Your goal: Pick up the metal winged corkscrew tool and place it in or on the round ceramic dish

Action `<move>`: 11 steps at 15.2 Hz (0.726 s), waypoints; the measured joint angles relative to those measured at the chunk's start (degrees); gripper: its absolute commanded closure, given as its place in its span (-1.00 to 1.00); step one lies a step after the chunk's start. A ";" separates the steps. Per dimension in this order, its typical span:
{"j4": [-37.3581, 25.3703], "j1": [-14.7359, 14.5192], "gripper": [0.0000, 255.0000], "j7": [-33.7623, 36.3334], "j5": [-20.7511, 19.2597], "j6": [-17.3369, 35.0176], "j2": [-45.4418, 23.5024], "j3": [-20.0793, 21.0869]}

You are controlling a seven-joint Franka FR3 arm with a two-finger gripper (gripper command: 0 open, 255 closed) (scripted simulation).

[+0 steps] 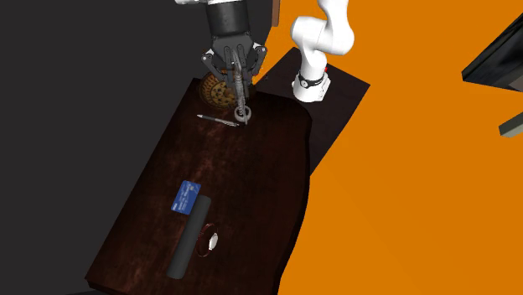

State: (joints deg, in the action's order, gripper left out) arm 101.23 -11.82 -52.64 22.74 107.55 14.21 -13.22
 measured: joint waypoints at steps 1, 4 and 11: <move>1.09 0.49 1.00 -0.85 -0.20 -0.81 1.53 -0.66; 2.84 1.84 1.00 -3.68 -0.55 -2.97 4.22 -2.89; 5.17 4.94 1.00 -10.73 -1.98 -8.56 9.16 -8.92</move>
State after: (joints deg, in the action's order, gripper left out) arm 106.40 -6.88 -63.37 20.76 98.98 23.37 -22.15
